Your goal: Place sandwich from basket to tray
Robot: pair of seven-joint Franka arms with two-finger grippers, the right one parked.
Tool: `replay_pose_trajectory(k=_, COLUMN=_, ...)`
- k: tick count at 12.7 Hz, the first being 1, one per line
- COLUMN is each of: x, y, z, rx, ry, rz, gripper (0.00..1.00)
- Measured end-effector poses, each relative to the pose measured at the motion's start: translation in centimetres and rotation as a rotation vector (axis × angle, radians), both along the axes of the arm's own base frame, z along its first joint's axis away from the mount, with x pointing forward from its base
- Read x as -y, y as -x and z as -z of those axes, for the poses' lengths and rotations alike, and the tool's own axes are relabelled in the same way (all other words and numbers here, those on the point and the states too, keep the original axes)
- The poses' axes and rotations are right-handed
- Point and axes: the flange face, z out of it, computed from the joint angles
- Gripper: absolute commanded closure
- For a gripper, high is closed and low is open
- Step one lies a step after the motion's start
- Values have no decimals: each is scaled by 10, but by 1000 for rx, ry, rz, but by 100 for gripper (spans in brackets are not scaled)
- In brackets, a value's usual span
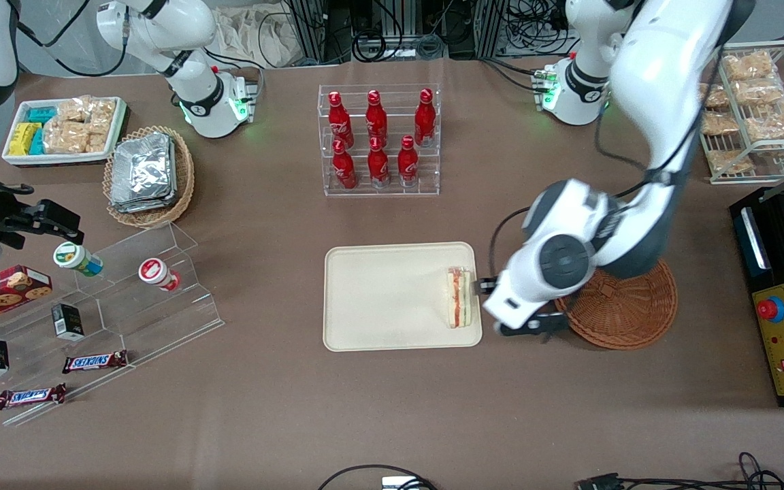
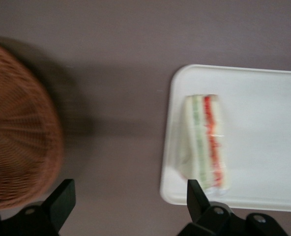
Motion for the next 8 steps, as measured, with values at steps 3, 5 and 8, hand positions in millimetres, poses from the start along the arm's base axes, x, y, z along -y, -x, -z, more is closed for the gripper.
replay_pose_trajectory(k=3, x=-74, y=33, z=-47, rx=29, ry=-53, rz=-8, gripper=0)
replay_pose_trajectory(k=5, x=-112, y=49, z=-67, rx=45, ry=-74, rz=-24, gripper=0)
replay_pose_trajectory(k=8, x=-167, y=55, z=-100, rx=62, ry=-95, rz=-86, gripper=0)
